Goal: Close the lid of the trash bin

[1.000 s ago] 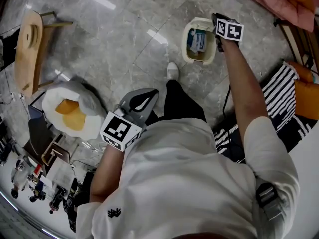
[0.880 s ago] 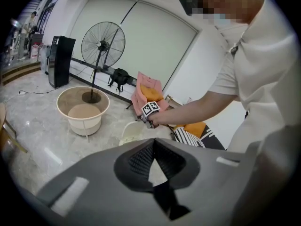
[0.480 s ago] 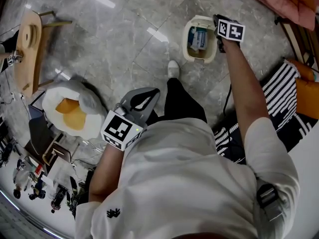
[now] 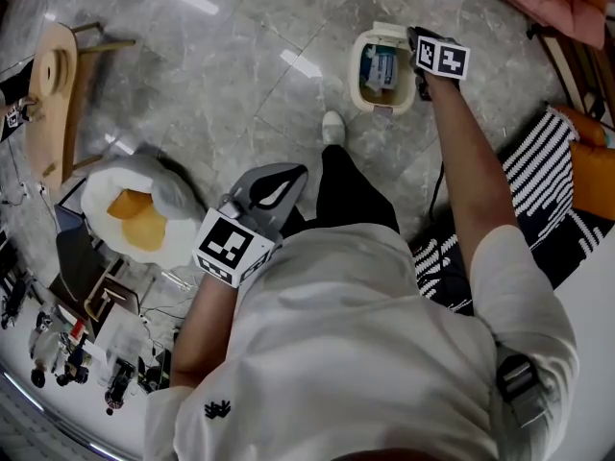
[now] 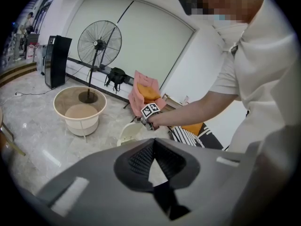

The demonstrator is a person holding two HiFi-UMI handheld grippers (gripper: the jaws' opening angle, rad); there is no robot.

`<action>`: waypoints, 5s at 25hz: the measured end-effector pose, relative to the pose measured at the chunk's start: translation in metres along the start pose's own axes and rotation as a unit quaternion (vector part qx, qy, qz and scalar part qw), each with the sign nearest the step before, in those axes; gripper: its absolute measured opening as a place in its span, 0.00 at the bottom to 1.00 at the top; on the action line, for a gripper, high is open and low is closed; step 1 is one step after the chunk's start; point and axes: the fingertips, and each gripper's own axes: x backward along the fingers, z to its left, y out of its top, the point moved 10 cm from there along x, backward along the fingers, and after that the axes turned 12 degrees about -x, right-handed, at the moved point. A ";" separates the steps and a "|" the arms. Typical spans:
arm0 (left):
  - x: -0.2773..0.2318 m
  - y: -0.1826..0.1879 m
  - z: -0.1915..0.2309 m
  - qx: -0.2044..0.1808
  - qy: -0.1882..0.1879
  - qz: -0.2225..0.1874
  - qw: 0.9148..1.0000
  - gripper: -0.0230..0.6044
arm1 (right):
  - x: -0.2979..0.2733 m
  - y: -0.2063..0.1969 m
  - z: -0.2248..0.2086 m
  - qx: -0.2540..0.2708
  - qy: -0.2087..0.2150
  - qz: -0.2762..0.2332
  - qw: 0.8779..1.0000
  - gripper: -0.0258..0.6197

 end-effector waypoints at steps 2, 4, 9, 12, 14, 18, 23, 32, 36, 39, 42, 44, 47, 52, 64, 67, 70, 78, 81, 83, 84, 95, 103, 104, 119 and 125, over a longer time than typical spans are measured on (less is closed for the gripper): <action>0.001 -0.002 -0.001 -0.002 -0.004 0.001 1.000 0.13 | 0.002 -0.005 0.000 -0.003 0.000 -0.001 1.000 0.13; 0.001 -0.004 -0.003 -0.004 -0.009 0.001 1.000 0.13 | 0.006 -0.012 0.000 -0.008 -0.001 -0.001 1.000 0.13; 0.006 -0.009 -0.008 -0.003 -0.014 -0.002 1.000 0.13 | 0.014 -0.031 0.002 -0.017 -0.002 -0.003 1.000 0.13; 0.008 -0.014 -0.010 -0.003 -0.017 -0.002 1.000 0.13 | 0.018 -0.044 0.001 -0.021 -0.005 -0.001 1.000 0.13; 0.009 -0.016 -0.010 -0.004 -0.020 -0.001 1.000 0.13 | 0.020 -0.051 0.001 -0.022 -0.006 0.000 1.000 0.13; 0.012 -0.019 -0.012 -0.006 -0.023 0.001 1.000 0.13 | 0.024 -0.066 0.001 -0.025 -0.010 0.004 1.000 0.13; 0.016 -0.028 -0.018 -0.007 -0.030 0.005 1.000 0.13 | 0.027 -0.083 0.000 -0.027 -0.015 0.007 0.999 0.13; 0.021 -0.037 -0.025 -0.007 -0.038 0.010 0.999 0.13 | 0.029 -0.115 -0.001 -0.033 -0.023 0.025 0.999 0.13; 0.020 -0.041 -0.029 -0.010 -0.046 0.013 0.999 0.13 | 0.028 -0.130 -0.002 -0.035 -0.024 0.033 0.999 0.13; 0.018 -0.041 -0.031 -0.012 -0.049 0.011 0.999 0.13 | 0.025 -0.140 -0.004 -0.035 -0.026 0.040 0.998 0.13; 0.019 -0.044 -0.032 -0.010 -0.048 0.016 0.999 0.13 | 0.024 -0.151 -0.007 -0.036 -0.028 0.049 0.998 0.13; 0.019 -0.047 -0.032 -0.007 -0.047 0.020 0.999 0.13 | 0.023 -0.158 -0.008 -0.036 -0.030 0.054 0.997 0.13; 0.018 -0.050 -0.030 -0.011 -0.048 0.023 0.999 0.13 | 0.016 -0.170 -0.010 -0.036 -0.034 0.065 0.997 0.13; 0.015 -0.052 -0.031 -0.016 -0.050 0.029 0.998 0.13 | 0.011 -0.183 -0.014 -0.039 -0.035 0.075 0.996 0.13; 0.002 -0.051 -0.029 0.018 -0.056 0.051 0.997 0.13 | -0.011 -0.213 -0.023 -0.034 -0.041 0.107 0.993 0.12; -0.001 -0.053 -0.027 0.019 -0.057 0.052 0.997 0.13 | -0.017 -0.220 -0.025 -0.030 -0.043 0.115 0.992 0.12; -0.004 -0.054 -0.025 0.022 -0.057 0.053 0.997 0.13 | -0.022 -0.224 -0.025 -0.030 -0.044 0.119 0.991 0.12; -0.017 -0.059 -0.024 0.025 -0.058 0.061 0.996 0.13 | -0.040 -0.242 -0.035 -0.033 -0.046 0.138 0.989 0.12; -0.023 -0.064 -0.021 0.030 -0.058 0.066 0.996 0.13 | -0.050 -0.248 -0.037 -0.033 -0.046 0.145 0.988 0.12; -0.028 -0.065 -0.021 0.032 -0.061 0.067 0.995 0.13 | -0.053 -0.251 -0.040 -0.033 -0.046 0.150 0.987 0.12; -0.030 -0.065 -0.021 0.032 -0.062 0.068 0.995 0.13 | -0.055 -0.252 -0.042 -0.032 -0.046 0.152 0.987 0.12; -0.046 -0.067 -0.014 0.028 -0.068 0.078 0.994 0.13 | -0.075 -0.264 -0.048 -0.025 -0.046 0.171 0.984 0.12; -0.054 -0.069 -0.009 0.031 -0.071 0.080 0.994 0.13 | -0.083 -0.268 -0.056 -0.011 -0.051 0.181 0.982 0.07; -0.055 -0.069 -0.008 0.032 -0.071 0.079 0.994 0.13 | -0.083 -0.268 -0.057 -0.009 -0.052 0.182 0.982 0.04; -0.017 -0.070 -0.022 -0.004 -0.075 0.040 0.996 0.13 | -0.029 -0.263 -0.025 0.001 -0.048 0.142 0.989 0.05; 0.021 -0.067 -0.039 -0.025 -0.090 0.011 0.996 0.13 | 0.039 -0.273 0.009 -0.005 -0.041 0.101 0.994 0.05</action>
